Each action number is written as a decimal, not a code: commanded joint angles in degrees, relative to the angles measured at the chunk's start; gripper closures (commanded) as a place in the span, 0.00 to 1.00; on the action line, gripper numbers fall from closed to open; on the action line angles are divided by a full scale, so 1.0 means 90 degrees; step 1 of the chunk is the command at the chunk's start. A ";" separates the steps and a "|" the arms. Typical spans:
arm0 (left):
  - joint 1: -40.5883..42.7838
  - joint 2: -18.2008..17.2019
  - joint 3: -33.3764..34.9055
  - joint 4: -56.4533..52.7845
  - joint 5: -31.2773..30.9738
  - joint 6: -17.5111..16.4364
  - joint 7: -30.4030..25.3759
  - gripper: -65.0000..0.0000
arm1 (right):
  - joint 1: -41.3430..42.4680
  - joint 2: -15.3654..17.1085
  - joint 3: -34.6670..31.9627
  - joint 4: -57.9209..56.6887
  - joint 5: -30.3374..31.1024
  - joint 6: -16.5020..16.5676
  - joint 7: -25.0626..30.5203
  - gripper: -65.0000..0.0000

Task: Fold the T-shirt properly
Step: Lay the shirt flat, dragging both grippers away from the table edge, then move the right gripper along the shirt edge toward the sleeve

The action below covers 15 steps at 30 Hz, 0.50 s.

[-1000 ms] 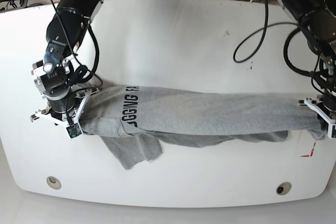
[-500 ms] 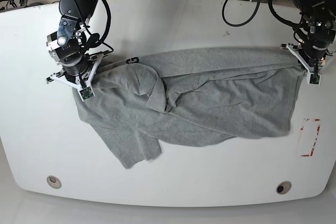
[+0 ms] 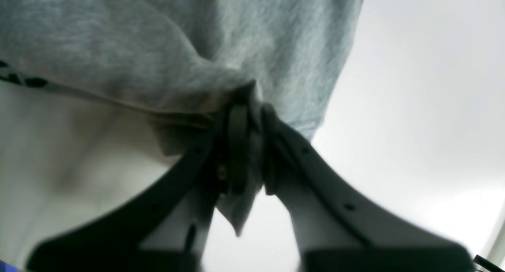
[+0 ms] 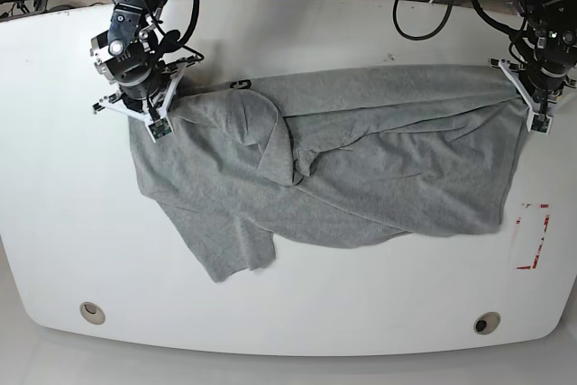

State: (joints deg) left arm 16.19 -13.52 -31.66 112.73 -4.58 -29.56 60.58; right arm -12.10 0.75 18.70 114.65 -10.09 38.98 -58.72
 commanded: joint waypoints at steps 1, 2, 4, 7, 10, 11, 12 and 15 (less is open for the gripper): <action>-0.0025 -0.0075 -0.0023 0.0110 0.0006 0.0027 -0.0093 1.00 | -0.0058 0.0038 0.0018 0.0130 0.0217 0.0113 0.0033 0.77; -0.0025 -0.0075 0.0006 0.0110 0.0006 0.0027 -0.0093 1.00 | -0.0067 0.0038 0.0027 0.0140 0.0471 0.0113 0.0033 0.70; -0.0025 -0.0056 0.0026 0.0110 0.0006 0.0027 -0.0093 1.00 | -0.0097 0.0038 0.0174 0.0140 0.0901 0.0113 0.0024 0.58; -0.0025 -0.0056 0.0026 0.0110 0.0006 0.0027 -0.0093 1.00 | -0.0116 0.0038 0.0721 0.0140 0.1946 0.0113 -0.0006 0.46; -0.0025 -0.0056 0.0026 0.0110 0.0006 0.0027 -0.0093 1.00 | -0.0224 0.0087 0.1063 0.0130 0.3079 0.0113 -0.0006 0.47; -0.0025 -0.0056 0.0026 0.0110 0.0006 0.0027 -0.0093 1.00 | -0.0292 0.0107 0.1102 0.0130 0.3353 0.0113 -0.0006 0.47; -0.0025 -0.0056 0.0026 0.0100 0.0006 0.0027 -0.0093 1.00 | -0.0380 0.0234 0.1082 0.0150 0.3763 0.0113 -0.0006 0.47; -0.0035 -0.0056 0.0026 0.0100 0.0006 0.0027 -0.0093 1.00 | -0.0536 0.0605 0.0858 0.0130 0.4671 0.0113 -0.0006 0.47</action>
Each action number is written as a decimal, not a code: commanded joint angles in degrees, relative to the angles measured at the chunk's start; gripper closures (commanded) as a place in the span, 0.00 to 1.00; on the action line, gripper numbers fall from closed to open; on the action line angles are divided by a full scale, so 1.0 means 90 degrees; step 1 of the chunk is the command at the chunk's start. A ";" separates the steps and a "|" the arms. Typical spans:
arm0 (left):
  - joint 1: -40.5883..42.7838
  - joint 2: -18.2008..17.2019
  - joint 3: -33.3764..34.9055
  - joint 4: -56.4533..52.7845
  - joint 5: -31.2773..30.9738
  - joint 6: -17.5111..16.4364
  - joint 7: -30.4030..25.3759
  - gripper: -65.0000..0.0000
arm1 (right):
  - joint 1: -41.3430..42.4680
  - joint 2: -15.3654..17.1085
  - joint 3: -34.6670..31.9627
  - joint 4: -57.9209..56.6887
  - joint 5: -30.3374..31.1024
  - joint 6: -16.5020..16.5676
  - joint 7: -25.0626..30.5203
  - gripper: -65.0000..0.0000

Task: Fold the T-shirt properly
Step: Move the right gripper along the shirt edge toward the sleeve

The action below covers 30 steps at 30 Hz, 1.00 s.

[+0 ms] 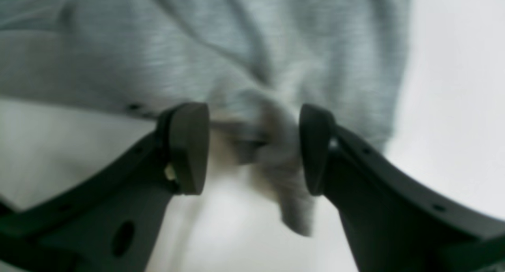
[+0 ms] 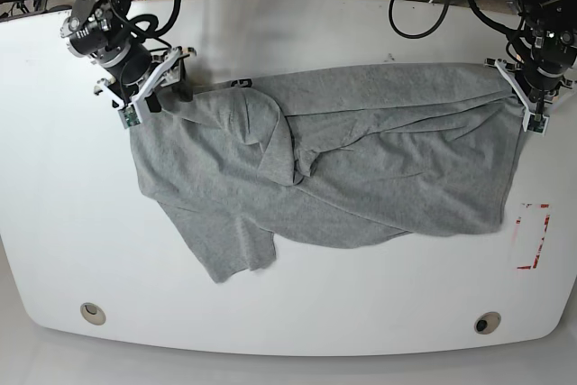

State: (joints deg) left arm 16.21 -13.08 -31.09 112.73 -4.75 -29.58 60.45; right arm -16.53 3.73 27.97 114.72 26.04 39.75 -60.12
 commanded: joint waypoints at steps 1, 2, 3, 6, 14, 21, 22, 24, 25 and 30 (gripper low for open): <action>-0.0038 -0.0105 -0.0037 0.0100 0.0015 0.0029 -0.0079 1.00 | -0.0092 0.0333 -0.0279 0.0123 0.0843 0.0028 0.0150 0.47; -0.0038 -0.0105 -0.0037 0.0100 0.0015 0.0029 -0.0079 1.00 | -0.0190 0.0372 -0.0426 0.0123 0.1009 0.0028 0.0150 0.47; -0.0028 -0.0105 -0.0037 0.0100 0.0025 0.0029 -0.0079 1.00 | -0.0278 0.0402 -0.0631 0.0123 0.1106 0.0028 0.0169 0.47; -0.0047 -0.0105 -0.0037 0.0080 0.0025 0.0029 -0.0079 1.00 | -0.0297 0.0402 -0.1022 0.0123 0.1048 0.0028 0.0189 0.47; -0.0028 -0.0105 -0.0008 0.0090 0.0015 0.0029 -0.0079 1.00 | -0.0287 0.0362 -0.2399 0.0113 -0.0212 0.0028 0.0853 0.47; -0.0018 -0.0105 0.0090 0.0100 0.0025 0.0029 -0.0079 1.00 | -0.0004 0.0060 -0.2917 -0.0141 -0.1844 0.0028 0.1351 0.47; -0.0018 -0.0105 0.0109 0.0100 0.0025 0.0029 -0.0079 1.00 | 0.0084 0.0021 -0.2917 -0.0189 -0.2029 0.0028 0.1410 0.47; -0.0018 -0.0105 0.0138 0.0100 0.0025 0.0029 -0.0079 1.00 | 0.0182 -0.0048 -0.2917 -0.0326 -0.2449 0.0028 0.1566 0.47; -0.0018 -0.0105 0.0138 0.0110 0.0025 0.0029 -0.0079 1.00 | 0.0201 -0.0058 -0.2927 -0.0375 -0.2605 0.0028 0.1635 0.47; -0.0057 -0.0105 0.0119 0.0080 0.0025 0.0029 -0.0079 1.00 | 0.0279 -0.0038 -0.2936 -0.0629 -0.2908 0.0028 0.1898 0.47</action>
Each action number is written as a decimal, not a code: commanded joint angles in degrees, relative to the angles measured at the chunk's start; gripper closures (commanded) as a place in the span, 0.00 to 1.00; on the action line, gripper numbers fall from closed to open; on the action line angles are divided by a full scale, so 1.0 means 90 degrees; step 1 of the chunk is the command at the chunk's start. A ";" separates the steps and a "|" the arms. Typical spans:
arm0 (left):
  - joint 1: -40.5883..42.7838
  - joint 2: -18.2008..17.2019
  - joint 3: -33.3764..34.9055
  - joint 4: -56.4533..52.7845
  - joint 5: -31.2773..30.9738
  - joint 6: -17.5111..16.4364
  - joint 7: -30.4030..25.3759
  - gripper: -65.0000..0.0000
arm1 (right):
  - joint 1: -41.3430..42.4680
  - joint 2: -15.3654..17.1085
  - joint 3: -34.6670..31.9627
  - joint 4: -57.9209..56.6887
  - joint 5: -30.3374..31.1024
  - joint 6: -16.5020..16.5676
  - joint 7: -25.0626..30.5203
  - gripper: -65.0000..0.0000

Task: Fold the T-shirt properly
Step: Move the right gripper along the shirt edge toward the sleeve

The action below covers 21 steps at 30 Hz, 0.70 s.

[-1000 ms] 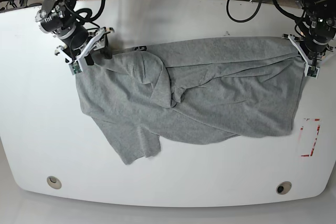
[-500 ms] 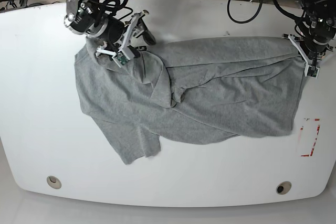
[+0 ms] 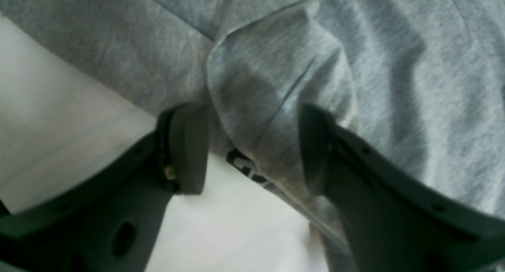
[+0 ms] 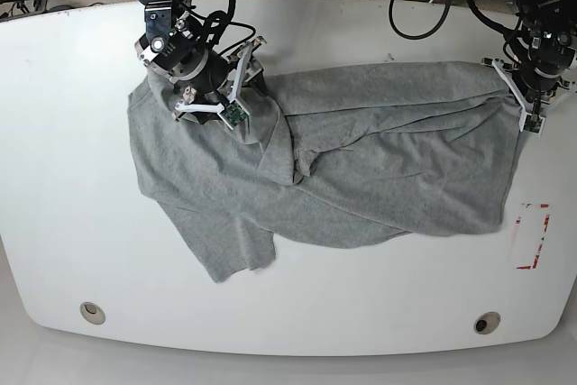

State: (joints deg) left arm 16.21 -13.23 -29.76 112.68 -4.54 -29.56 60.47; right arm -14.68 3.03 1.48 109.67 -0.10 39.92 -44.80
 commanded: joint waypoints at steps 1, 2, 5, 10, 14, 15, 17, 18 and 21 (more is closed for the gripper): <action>-0.0057 -0.0088 -0.0010 0.0075 0.0001 0.0027 -0.0081 1.00 | 0.0131 0.0069 0.0007 -0.0136 -0.0013 0.0009 0.0225 0.47; -0.0057 -0.0088 0.0000 0.0085 0.0001 0.0027 -0.0081 1.00 | 0.0200 0.0089 0.0027 -0.0185 -0.0023 0.0009 0.0235 0.47; -0.0057 -0.0088 0.0000 0.0075 0.0001 0.0027 -0.0081 1.00 | 0.0210 0.0264 0.0036 -0.0205 -0.0199 0.0009 0.0245 0.47; -0.0067 -0.0088 0.0000 0.0085 0.0001 0.0027 -0.0081 1.00 | 0.0239 0.0313 0.0046 -0.0410 -0.0482 0.0009 0.0401 0.48; -0.0067 -0.0088 0.0000 0.0075 0.0001 0.0027 -0.0081 1.00 | 0.0210 0.0352 0.0036 -0.0654 -0.0658 0.0009 0.0762 0.64; -0.0067 -0.0088 -0.0010 0.0075 0.0001 0.0027 -0.0081 1.00 | 0.0229 0.0352 0.0036 -0.0762 -0.0678 0.0009 0.0792 0.68; -0.0067 -0.0088 -0.0010 0.0075 0.0001 0.0037 -0.0081 1.00 | 0.0249 0.0343 0.0036 -0.0957 -0.0727 0.0009 0.0831 0.73; -0.0067 -0.0088 -0.0010 0.0075 0.0001 0.0047 -0.0081 1.00 | 0.0258 0.0343 0.0036 -0.1045 -0.0727 0.0009 0.0831 0.75; -0.0067 -0.0088 -0.0020 0.0075 0.0001 0.0056 -0.0081 1.00 | 0.0346 0.0323 0.0046 -0.1074 -0.0697 0.0009 0.0831 0.77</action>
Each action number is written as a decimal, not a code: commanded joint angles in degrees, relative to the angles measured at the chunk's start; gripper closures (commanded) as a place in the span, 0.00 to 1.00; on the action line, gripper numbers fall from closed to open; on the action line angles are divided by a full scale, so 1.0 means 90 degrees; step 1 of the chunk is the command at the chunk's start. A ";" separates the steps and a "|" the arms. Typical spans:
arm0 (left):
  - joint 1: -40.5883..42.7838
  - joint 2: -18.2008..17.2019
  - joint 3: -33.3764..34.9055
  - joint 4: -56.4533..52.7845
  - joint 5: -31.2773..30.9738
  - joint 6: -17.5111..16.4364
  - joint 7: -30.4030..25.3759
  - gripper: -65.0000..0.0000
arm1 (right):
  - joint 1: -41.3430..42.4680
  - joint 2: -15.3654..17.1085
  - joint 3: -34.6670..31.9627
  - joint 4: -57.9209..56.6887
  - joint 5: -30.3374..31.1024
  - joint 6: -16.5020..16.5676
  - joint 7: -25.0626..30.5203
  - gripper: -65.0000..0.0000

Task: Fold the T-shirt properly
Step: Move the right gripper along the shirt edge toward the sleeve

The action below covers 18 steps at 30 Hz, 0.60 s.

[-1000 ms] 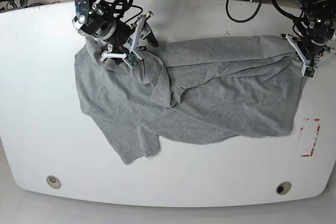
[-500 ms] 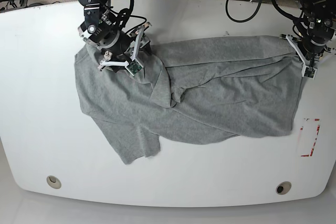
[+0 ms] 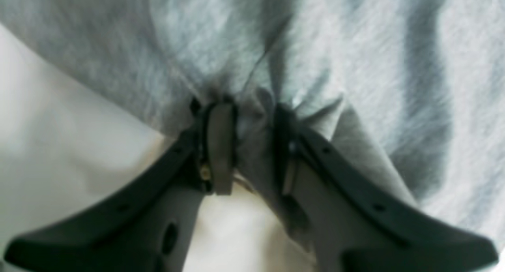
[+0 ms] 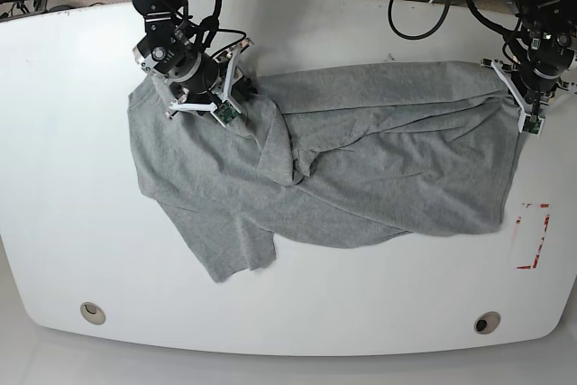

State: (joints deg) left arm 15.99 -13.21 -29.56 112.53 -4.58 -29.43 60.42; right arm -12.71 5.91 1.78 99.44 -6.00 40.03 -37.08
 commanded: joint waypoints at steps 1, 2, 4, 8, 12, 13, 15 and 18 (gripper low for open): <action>-0.0043 -0.0090 -0.0032 0.0092 0.0006 0.0042 -0.0076 1.00 | 0.0128 0.0002 0.0012 0.0092 -0.0042 -0.0003 -0.0036 0.78; -0.0043 -0.0090 -0.0022 0.0092 0.0006 0.0042 -0.0076 1.00 | 0.0128 0.0002 0.0012 0.0160 -0.0042 -0.0003 -0.0056 0.81; -0.0043 -0.0090 -0.0022 0.0092 0.0006 0.0042 -0.0076 1.00 | 0.0108 -0.0007 0.0012 0.0326 -0.0071 -0.0003 -0.0075 0.93; -0.0043 -0.0090 -0.0022 0.0092 0.0006 0.0042 -0.0076 1.00 | -0.0077 -0.0027 0.0276 0.0795 -0.0071 -0.0003 -0.0085 1.00; -0.0043 -0.0090 -0.0022 0.0083 0.0006 0.0051 -0.0076 1.00 | -0.0087 -0.0017 0.0500 0.1225 -0.0012 -0.0003 -0.0368 0.96; -0.0043 -0.0090 -0.0022 0.0083 0.0006 0.0051 -0.0076 1.00 | -0.0058 0.0012 0.0500 0.1303 -0.0012 -0.0003 -0.0525 0.96; -0.0043 -0.0090 -0.0022 0.0083 0.0006 0.0051 -0.0076 1.00 | 0.0118 0.0041 0.0491 0.1352 -0.0002 -0.0003 -0.0710 0.96; -0.0043 -0.0100 -0.0022 0.0083 0.0006 0.0051 -0.0076 1.00 | 0.0382 0.0188 0.0461 0.1352 -0.0002 -0.0003 -0.0964 0.96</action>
State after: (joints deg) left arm 16.05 -13.21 -29.54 112.49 -4.78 -29.39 60.42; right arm -11.79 6.24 5.93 110.21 -6.02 40.27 -45.34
